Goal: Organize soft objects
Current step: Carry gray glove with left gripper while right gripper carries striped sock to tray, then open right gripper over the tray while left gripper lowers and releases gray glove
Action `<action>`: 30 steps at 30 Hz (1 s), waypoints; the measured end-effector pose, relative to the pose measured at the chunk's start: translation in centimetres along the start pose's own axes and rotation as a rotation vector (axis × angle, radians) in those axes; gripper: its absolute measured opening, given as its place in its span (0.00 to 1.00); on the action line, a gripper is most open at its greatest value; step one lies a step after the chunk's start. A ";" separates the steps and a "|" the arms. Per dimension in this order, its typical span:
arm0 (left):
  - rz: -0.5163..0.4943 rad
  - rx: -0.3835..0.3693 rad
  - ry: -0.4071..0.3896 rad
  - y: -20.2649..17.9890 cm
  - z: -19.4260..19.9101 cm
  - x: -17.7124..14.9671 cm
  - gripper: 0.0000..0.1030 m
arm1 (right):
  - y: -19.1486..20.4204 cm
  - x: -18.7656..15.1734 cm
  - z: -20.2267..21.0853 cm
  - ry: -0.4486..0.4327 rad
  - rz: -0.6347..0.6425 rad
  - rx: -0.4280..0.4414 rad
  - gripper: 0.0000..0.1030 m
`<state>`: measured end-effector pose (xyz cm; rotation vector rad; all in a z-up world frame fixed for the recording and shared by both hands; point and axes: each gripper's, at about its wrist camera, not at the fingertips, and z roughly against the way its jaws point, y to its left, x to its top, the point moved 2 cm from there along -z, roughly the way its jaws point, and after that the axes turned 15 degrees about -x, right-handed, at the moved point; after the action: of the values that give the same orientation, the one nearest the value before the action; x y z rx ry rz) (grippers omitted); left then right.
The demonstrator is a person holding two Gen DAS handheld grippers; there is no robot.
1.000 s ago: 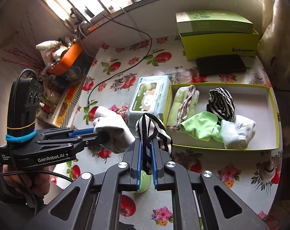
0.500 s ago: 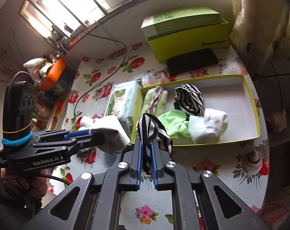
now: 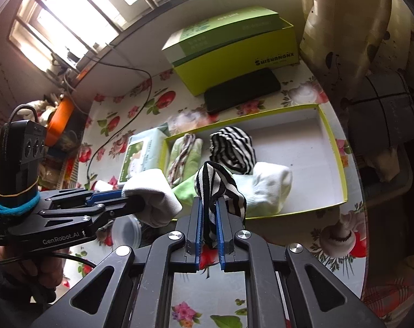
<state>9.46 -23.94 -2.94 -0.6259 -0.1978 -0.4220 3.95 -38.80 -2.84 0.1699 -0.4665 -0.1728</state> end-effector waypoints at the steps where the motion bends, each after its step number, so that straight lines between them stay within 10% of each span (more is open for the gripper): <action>1: -0.002 -0.001 0.002 -0.1 -0.3 0.3 0.26 | -0.3 0.2 -0.2 0.000 -0.002 -0.005 0.09; 27: 0.006 -0.019 0.019 -0.2 -4.2 5.9 0.26 | -6.8 7.7 -8.3 -0.011 0.050 -0.252 0.09; 30: 0.008 -0.014 0.019 -0.1 -4.4 6.2 0.26 | -7.5 7.8 -9.3 0.005 0.022 -0.257 0.24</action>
<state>15.19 -28.62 -4.51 -0.6361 -0.1743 -0.4223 14.14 -46.50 -9.15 -0.0867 -0.4366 -0.2087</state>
